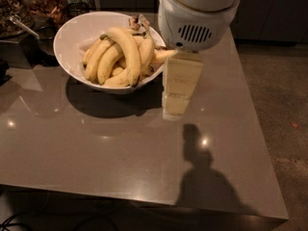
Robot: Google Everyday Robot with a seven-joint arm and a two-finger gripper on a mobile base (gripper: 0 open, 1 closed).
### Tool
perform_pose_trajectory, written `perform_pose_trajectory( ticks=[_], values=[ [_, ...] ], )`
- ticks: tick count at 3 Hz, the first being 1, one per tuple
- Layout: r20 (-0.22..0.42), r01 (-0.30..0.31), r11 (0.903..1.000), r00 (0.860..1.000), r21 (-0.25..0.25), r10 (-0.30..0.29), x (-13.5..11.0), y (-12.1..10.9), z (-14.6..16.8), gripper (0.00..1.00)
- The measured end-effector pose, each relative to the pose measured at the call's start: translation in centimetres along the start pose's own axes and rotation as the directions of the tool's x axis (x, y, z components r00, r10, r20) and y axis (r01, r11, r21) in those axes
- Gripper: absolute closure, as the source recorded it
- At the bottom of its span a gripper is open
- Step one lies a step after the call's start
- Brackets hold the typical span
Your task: Pick banana from white bowl
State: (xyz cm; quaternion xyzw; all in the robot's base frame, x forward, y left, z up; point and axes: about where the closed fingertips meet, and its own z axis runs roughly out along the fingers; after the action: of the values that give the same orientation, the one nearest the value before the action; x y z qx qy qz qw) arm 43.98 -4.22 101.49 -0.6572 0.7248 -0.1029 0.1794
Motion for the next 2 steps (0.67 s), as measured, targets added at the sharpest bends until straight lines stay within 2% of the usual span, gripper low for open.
perform_pose_trajectory(
  ticks=[1, 2],
  values=[
    [0.064, -0.002, 0.9983, 0.998, -0.059, 0.006, -2.6, -0.9, 0.6, 0.00],
    [0.073, -0.006, 0.9942, 0.997, -0.107, 0.014, -5.4, -2.5, 2.0, 0.00]
  ],
)
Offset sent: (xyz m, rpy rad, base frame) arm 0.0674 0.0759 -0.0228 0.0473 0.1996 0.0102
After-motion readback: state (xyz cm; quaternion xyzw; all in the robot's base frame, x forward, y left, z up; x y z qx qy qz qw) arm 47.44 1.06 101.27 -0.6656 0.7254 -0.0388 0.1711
